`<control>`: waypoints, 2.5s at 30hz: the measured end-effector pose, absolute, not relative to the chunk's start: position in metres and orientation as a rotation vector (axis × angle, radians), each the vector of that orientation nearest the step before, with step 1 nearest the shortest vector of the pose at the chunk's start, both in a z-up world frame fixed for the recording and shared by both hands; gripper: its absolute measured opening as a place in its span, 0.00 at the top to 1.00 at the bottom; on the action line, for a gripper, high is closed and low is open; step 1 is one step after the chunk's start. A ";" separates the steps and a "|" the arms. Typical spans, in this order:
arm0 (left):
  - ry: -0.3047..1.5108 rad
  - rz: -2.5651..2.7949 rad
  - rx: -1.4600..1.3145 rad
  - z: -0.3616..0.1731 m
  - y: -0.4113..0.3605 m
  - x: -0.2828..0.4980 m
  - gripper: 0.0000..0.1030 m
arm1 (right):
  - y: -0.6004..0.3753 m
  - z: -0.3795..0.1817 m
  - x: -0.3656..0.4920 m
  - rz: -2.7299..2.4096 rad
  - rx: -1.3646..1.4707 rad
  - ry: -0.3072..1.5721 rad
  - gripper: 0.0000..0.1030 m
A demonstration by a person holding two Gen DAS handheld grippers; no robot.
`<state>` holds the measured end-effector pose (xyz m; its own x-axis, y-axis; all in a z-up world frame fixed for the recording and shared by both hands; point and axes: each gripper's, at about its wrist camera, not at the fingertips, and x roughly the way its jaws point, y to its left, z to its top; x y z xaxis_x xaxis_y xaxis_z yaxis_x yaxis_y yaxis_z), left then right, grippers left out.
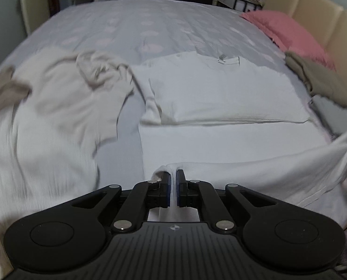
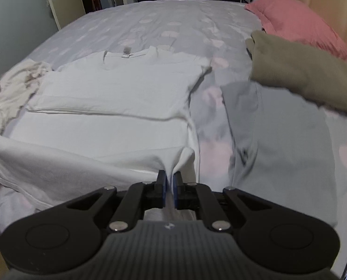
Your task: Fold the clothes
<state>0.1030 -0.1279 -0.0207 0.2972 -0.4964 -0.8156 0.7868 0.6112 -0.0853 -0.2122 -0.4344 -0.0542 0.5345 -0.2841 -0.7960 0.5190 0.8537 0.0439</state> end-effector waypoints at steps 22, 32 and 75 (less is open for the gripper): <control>0.608 -0.950 0.749 -0.029 -0.166 0.036 0.53 | -0.396 -0.067 -0.173 -0.371 -0.009 0.879 0.65; 0.505 -1.154 1.194 -0.095 -0.167 -0.040 0.55 | -0.325 -0.100 -0.181 -0.093 -0.239 1.008 0.60; 0.372 -0.823 0.985 -0.069 -0.182 0.020 0.95 | -0.343 -0.100 -0.170 -0.372 -0.744 0.841 0.90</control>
<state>0.0196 -0.1821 -0.0686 0.6497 -0.4414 -0.6189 0.7562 0.2922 0.5855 -0.1701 -0.3430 -0.1002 0.6240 -0.5691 -0.5355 0.0128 0.6927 -0.7212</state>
